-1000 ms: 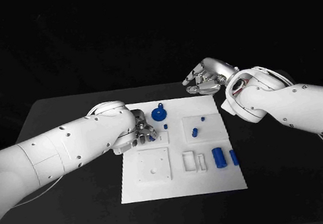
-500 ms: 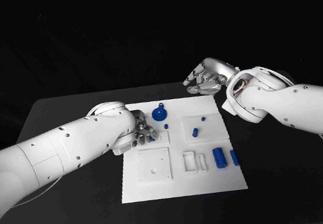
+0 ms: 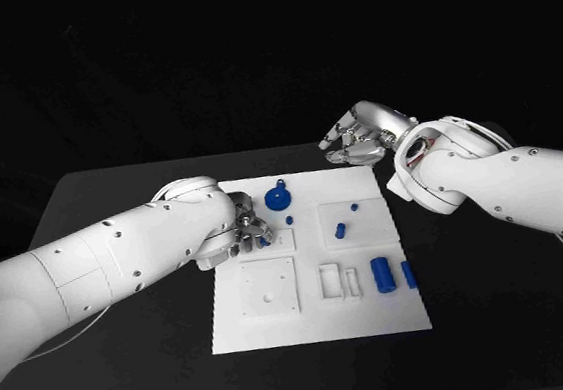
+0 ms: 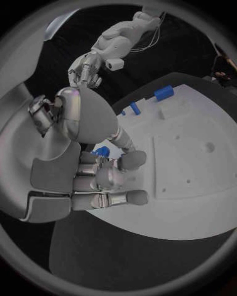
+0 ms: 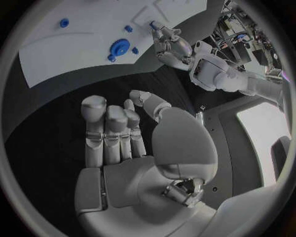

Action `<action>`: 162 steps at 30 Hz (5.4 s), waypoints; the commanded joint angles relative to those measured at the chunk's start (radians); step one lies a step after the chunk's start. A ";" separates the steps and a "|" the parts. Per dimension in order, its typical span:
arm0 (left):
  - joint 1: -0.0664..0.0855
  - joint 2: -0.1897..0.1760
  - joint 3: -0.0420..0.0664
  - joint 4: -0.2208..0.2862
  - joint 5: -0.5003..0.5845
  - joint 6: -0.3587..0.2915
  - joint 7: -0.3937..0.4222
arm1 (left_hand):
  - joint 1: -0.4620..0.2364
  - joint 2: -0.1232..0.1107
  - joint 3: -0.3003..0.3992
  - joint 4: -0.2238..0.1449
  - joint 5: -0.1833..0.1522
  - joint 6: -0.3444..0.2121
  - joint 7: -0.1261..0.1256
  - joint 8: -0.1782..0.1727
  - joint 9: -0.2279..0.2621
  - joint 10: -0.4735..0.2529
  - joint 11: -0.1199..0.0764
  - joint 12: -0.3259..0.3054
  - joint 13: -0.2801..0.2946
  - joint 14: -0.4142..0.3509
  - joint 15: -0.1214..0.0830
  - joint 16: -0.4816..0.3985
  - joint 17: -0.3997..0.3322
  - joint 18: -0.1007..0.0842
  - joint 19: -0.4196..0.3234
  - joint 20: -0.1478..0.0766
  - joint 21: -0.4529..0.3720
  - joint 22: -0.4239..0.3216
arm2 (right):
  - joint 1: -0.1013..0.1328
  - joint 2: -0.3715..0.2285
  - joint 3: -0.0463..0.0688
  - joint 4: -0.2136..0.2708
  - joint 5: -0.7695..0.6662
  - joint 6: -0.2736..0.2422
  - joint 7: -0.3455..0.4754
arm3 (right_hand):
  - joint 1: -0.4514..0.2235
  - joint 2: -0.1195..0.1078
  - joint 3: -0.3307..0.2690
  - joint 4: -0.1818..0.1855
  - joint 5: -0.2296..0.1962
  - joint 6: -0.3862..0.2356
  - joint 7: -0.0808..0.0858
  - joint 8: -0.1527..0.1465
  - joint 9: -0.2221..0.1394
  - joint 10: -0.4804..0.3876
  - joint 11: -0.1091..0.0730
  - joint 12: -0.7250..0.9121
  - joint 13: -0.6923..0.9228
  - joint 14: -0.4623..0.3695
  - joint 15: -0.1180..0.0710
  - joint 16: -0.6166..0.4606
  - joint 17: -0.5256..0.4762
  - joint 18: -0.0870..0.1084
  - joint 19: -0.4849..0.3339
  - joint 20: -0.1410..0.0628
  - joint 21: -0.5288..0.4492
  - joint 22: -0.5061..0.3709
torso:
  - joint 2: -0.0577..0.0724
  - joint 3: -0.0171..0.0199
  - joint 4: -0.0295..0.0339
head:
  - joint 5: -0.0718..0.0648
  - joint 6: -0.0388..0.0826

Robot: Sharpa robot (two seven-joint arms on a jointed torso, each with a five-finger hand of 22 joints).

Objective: Assemble the parts on the task board

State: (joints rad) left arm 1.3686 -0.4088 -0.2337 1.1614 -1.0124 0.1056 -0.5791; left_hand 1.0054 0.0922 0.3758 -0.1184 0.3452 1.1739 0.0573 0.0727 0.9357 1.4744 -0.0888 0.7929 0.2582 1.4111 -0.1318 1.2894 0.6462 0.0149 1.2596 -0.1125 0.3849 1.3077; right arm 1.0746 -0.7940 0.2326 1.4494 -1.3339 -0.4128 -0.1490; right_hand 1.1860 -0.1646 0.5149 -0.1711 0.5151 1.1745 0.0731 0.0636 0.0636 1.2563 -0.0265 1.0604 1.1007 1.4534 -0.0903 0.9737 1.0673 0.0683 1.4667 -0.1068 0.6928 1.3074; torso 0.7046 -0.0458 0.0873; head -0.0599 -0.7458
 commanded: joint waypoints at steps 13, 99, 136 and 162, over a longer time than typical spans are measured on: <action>-0.008 0.014 -0.006 -0.022 0.019 0.095 -0.026 | 0.007 0.030 -0.044 0.048 -0.079 0.284 -0.136 0.003 0.284 0.040 -0.013 0.007 0.008 0.007 0.000 0.011 0.017 0.022 0.002 0.011 0.000 0.020 | -0.001 0.002 0.001 0.000 -0.002 0.013 0.005 | -0.006 0.001 0.000 -0.006 0.007 0.004 0.004 -0.002 -0.001 -0.008 -0.002 -0.004 -0.001 -0.004 -0.001 -0.003 0.002 0.017 0.025 -0.004 0.002 0.081 | 0.000 0.0009 0.0001 | -0.006 -0.005; 0.086 0.033 0.070 -0.291 0.184 -0.017 0.084 | 0.114 -0.089 -0.350 0.262 -0.204 -0.018 -0.013 0.000 -0.603 0.005 0.054 -0.367 -0.112 -0.102 0.044 -0.244 -0.324 -0.015 0.006 0.010 -0.273 -0.025 | -0.016 -0.012 0.001 0.009 0.009 -0.006 0.004 | -0.015 -0.007 -0.002 0.002 0.021 -0.027 0.011 -0.002 -0.001 -0.008 0.002 -0.006 -0.004 -0.004 0.001 -0.005 0.000 0.020 0.026 -0.002 -0.001 0.080 | 0.033 -0.0022 -0.0139 | 0.008 0.073; 0.070 0.121 0.053 -0.408 0.093 0.066 0.115 | 0.080 -0.102 -0.321 0.278 -0.286 -0.022 -0.008 0.006 -0.688 0.003 0.058 -0.366 -0.106 -0.110 0.045 -0.227 -0.332 -0.015 0.018 0.012 -0.311 0.013 | -0.015 0.004 0.011 0.009 0.021 -0.025 0.001 | -0.013 -0.009 -0.024 0.012 0.014 -0.043 0.016 -0.002 -0.001 -0.010 0.005 -0.008 -0.008 -0.004 0.004 -0.009 -0.003 0.023 0.027 0.002 -0.012 0.078 | 0.066 -0.0072 -0.0241 | 0.004 0.092; 0.069 0.127 0.053 -0.409 0.096 0.095 0.112 | 0.157 -0.016 -0.341 0.173 -0.196 -0.010 -0.014 0.006 -0.702 -0.002 0.056 -0.365 -0.107 -0.115 0.044 -0.224 -0.335 -0.015 0.014 0.012 -0.311 0.015 | -0.015 0.009 0.011 0.004 0.021 -0.022 -0.003 | -0.013 -0.009 -0.024 0.012 0.014 -0.043 0.016 -0.002 -0.001 -0.010 0.005 -0.008 -0.008 -0.004 0.004 -0.009 -0.003 0.023 0.027 0.002 -0.012 0.078 | 0.067 -0.0081 -0.0241 | 0.001 0.090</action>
State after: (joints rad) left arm 1.4383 -0.2851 -0.1802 0.7510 -0.9159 0.1847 -0.4761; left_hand 1.1637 0.0732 0.0339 0.0579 0.1428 1.1620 0.0457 0.0766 0.2341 1.4667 -0.0357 0.4289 0.1521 1.3056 -0.0872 1.0609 0.3122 0.0149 1.2704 -0.1019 0.0787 1.3075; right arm 1.0595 -0.7857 0.2435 1.4533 -1.3109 -0.4345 -0.1529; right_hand 1.1768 -0.1740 0.4970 -0.1585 0.5324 1.1389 0.0873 0.0636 0.0636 1.2507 -0.0213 1.0566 1.0934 1.4535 -0.0903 0.9701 1.0648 0.0842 1.4667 -0.1068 0.6848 1.3076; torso 0.7717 -0.0540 0.0632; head -0.0587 -0.6546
